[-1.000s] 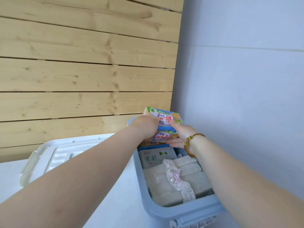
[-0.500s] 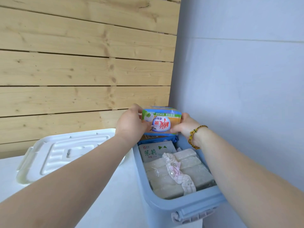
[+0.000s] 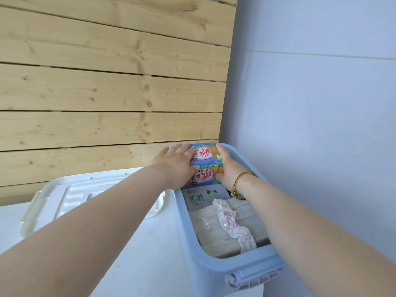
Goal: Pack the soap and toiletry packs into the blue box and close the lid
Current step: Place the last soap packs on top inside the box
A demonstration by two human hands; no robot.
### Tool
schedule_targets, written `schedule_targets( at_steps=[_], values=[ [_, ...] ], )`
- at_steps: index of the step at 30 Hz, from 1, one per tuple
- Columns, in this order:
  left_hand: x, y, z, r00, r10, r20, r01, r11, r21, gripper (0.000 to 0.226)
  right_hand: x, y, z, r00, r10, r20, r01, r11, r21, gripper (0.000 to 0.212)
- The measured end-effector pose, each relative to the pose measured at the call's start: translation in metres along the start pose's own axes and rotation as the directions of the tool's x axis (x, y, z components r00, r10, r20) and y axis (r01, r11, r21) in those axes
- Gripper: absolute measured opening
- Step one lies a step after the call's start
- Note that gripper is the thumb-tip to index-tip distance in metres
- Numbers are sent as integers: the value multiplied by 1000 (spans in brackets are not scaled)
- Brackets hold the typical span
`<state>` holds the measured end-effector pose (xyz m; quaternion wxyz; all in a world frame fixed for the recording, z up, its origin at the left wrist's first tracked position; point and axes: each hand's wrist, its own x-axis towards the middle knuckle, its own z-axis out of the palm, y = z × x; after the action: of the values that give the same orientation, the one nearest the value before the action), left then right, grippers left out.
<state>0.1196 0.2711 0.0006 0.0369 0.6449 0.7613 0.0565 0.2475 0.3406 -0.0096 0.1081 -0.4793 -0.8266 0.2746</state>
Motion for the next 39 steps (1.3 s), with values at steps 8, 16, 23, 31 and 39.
schedule_targets(
  at_steps=[8,16,23,31,39],
  values=[
    [9,5,2,997,-61,41,61,998,2,63,4,2,2,999,-2,38,1,1000,21,80],
    [7,1,1,998,-45,51,47,998,-36,64,5,5,0,998,-63,21,58,980,192,63],
    [7,1,1,999,36,-32,-38,998,-44,69,6,13,-8,998,-46,54,26,947,319,73],
    [14,-2,-6,997,70,15,-67,985,-158,92,8,11,-4,993,-83,79,70,985,156,103],
    [20,-10,-6,993,115,41,-101,964,-248,90,7,5,-7,994,-106,-6,105,991,-83,96]
  ],
)
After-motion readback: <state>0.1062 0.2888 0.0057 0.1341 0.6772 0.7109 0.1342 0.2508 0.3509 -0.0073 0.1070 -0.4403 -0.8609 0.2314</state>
